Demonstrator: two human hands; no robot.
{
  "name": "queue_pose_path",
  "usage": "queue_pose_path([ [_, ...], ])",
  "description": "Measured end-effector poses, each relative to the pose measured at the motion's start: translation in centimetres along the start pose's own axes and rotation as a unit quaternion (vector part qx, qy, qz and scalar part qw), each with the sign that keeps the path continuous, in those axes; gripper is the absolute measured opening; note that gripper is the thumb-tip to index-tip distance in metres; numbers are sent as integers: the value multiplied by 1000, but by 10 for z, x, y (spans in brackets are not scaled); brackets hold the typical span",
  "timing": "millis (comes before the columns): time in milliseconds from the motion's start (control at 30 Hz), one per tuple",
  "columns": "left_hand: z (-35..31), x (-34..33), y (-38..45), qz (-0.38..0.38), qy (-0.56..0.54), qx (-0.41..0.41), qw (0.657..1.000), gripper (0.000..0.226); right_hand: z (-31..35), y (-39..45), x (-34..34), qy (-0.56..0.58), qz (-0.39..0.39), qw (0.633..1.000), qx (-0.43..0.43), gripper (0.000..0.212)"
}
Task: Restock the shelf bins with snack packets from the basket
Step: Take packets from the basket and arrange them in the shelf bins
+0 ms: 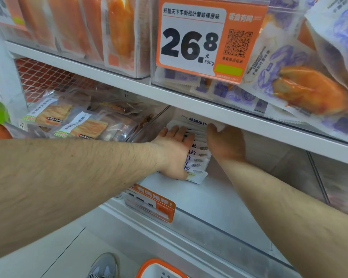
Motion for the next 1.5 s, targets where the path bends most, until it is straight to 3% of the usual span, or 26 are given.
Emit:
queue_pose_path([
  [33, -1, -1, 0, 1, 0, -1, 1000, 114, 13, 0, -1, -82, -16, 994, 69, 37],
  [100, -1, -1, -1, 7, -2, -5, 1000, 114, 33, 7, -16, -137, 70, 977, 150, 37],
  [200, 2, -3, -2, 17, -29, 2, 999, 115, 39, 25, -40, -132, 258, 951, 104, 52],
  [433, -4, -1, -1, 13, -54, 54, 997, 113, 68, 26, -51, -14, 372, 919, 130, 39],
  [500, -2, 0, -1, 10, -53, 56, 997, 112, 68, 25, -45, -23, 291, 943, 157, 37],
  [567, 3, 1, -1, 12, -44, 59, 997, 110, 64, 18, -22, -61, 49, 978, 192, 32],
  [600, 4, 2, 0, 16, -40, 62, 997, 109, 59, 8, -12, -122, -47, 974, 185, 32],
  [667, 6, 3, 1, 27, -41, 67, 997, 108, 19, 5, -5, -84, -49, 995, -29, 36],
  [733, 7, 4, 2, 35, -51, 68, 996, 105, -24, 1, -20, 145, 22, 969, -198, 40],
  [800, 7, 4, 1, 38, -67, 70, 995, 100, -33, -1, -48, 436, 80, 874, -198, 44],
  [867, 8, 4, 1, 35, -74, 80, 993, 97, -25, -6, -68, 600, 130, 768, -183, 59],
  [933, 9, 3, 0, 30, -73, 77, 994, 98, -17, -10, -74, 622, 164, 745, -178, 66],
  [1067, 8, 0, 0, 20, -63, 37, 997, 100, -20, -7, -69, 601, 160, 762, -182, 65],
  [1200, 8, 3, 2, -2, -39, 52, 998, 91, -7, -7, -66, 572, 166, 786, -168, 57],
  [1367, 4, 4, 5, -13, -60, 83, 995, 82, -27, 8, -67, 532, 60, 822, -192, 49],
  [1500, 5, 3, 5, -6, -71, 71, 995, 89, -15, -10, -70, 578, 90, 777, -234, 48],
])
Point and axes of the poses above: each hand's wrist, its own y-axis towards the middle knuckle, its own x-axis out of the back of the hand, z = x × y, the point moved 5 cm from there along y, towards the middle knuckle, and after that the axes turned 15 degrees about z, right-handed, at the moved point
